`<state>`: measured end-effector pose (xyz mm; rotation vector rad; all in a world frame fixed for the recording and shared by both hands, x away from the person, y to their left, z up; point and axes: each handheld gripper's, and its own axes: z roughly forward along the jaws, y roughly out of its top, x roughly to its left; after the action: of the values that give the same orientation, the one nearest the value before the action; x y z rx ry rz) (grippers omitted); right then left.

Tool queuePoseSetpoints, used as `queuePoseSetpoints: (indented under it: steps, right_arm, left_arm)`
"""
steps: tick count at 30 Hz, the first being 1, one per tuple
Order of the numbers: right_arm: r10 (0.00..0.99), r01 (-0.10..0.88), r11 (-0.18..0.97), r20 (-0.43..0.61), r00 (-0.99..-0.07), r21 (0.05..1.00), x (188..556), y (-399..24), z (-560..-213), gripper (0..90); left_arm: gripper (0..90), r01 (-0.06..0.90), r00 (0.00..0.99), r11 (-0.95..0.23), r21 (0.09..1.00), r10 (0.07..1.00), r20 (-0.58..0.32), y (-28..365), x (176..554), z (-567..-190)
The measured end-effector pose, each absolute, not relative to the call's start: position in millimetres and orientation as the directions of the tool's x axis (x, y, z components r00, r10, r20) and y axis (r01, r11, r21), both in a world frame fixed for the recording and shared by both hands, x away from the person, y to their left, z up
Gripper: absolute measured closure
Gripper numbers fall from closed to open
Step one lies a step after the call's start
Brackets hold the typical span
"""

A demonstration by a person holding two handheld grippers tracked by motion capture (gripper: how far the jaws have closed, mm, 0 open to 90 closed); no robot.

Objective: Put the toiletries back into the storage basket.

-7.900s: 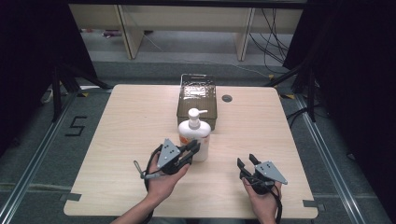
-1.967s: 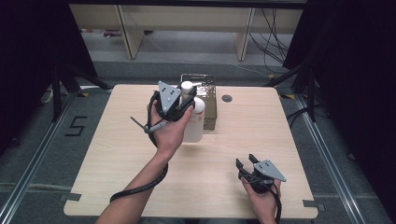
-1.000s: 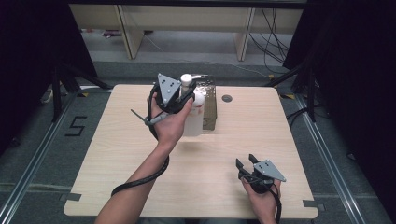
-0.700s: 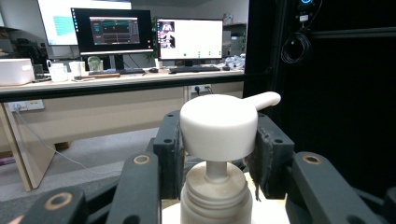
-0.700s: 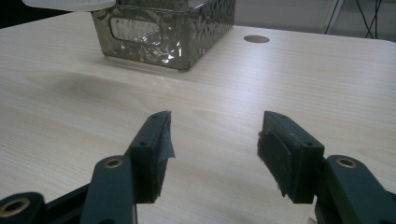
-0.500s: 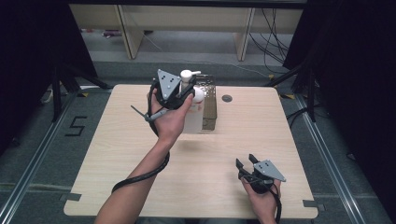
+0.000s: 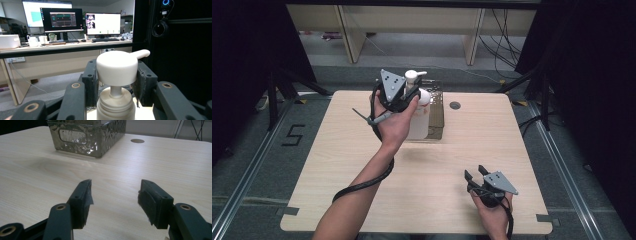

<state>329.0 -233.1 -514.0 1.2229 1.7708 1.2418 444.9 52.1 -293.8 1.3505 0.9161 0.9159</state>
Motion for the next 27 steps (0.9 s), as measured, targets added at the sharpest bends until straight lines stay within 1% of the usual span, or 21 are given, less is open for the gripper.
queuePoseSetpoints:
  steps: [4,6,8,9,10,11,13,15,18,19,23,24,26,27]
  right_arm:
    - [0.934,0.323,0.118,0.005,-0.358,0.939,329,-233,-514,44.0]
    - [0.934,0.323,0.120,0.004,-0.357,0.939,329,-233,-514,44.0]
    - [0.934,0.321,0.133,-0.010,-0.358,0.938,329,-234,-514,44.0]
    - [0.934,0.314,0.127,-0.007,-0.357,0.941,330,-233,-515,44.0]
    - [0.934,0.318,0.124,-0.002,-0.357,0.940,330,-233,-515,43.9]
    - [0.934,0.326,0.117,0.008,-0.357,0.938,329,-233,-514,43.9]
    - [0.934,0.326,0.115,0.010,-0.358,0.938,329,-233,-514,43.9]
    - [0.934,0.325,0.118,0.006,-0.358,0.938,329,-233,-514,43.9]
    - [0.932,0.327,0.113,0.014,-0.363,0.938,329,-233,-514,43.9]
    - [0.931,0.330,0.111,0.018,-0.365,0.937,329,-233,-514,43.9]
    - [0.933,0.327,0.109,0.016,-0.359,0.939,329,-233,-514,43.8]
    - [0.936,0.341,0.076,0.052,-0.350,0.937,328,-230,-515,43.8]
    - [0.935,0.347,0.070,0.060,-0.349,0.935,328,-230,-515,43.8]
    - [0.933,0.328,0.107,0.019,-0.360,0.939,329,-233,-514,43.8]
  left_arm:
    - [59.4,-0.013,0.378,0.014,1.000,0.926,-0.008,52,447,-293]
    - [59.4,-0.001,0.379,0.028,1.000,0.925,-0.025,51,448,-292]
    - [59.4,-0.015,0.379,0.013,1.000,0.925,-0.006,52,450,-292]
    - [59.4,0.000,0.380,0.029,1.000,0.925,-0.026,51,450,-292]
    - [59.4,0.000,0.379,0.029,1.000,0.925,-0.027,51,450,-292]
    - [59.4,-0.014,0.379,0.019,1.000,0.925,-0.012,51,452,-291]
    - [59.4,-0.003,0.380,0.030,1.000,0.925,-0.026,51,452,-291]
    - [59.4,-0.019,0.379,0.018,1.000,0.925,-0.010,51,454,-289]
    - [59.4,-0.008,0.381,0.027,1.000,0.924,-0.022,50,455,-289]
    - [59.4,-0.021,0.381,0.017,1.000,0.925,-0.008,50,456,-288]
    - [59.4,-0.023,0.382,0.021,1.000,0.924,-0.010,50,459,-287]
    - [59.4,-0.023,0.383,0.024,0.999,0.924,-0.014,49,460,-286]
    - [59.4,-0.024,0.384,0.022,0.999,0.923,-0.011,49,461,-286]
    - [59.4,-0.027,0.386,0.021,0.999,0.923,-0.009,49,462,-285]
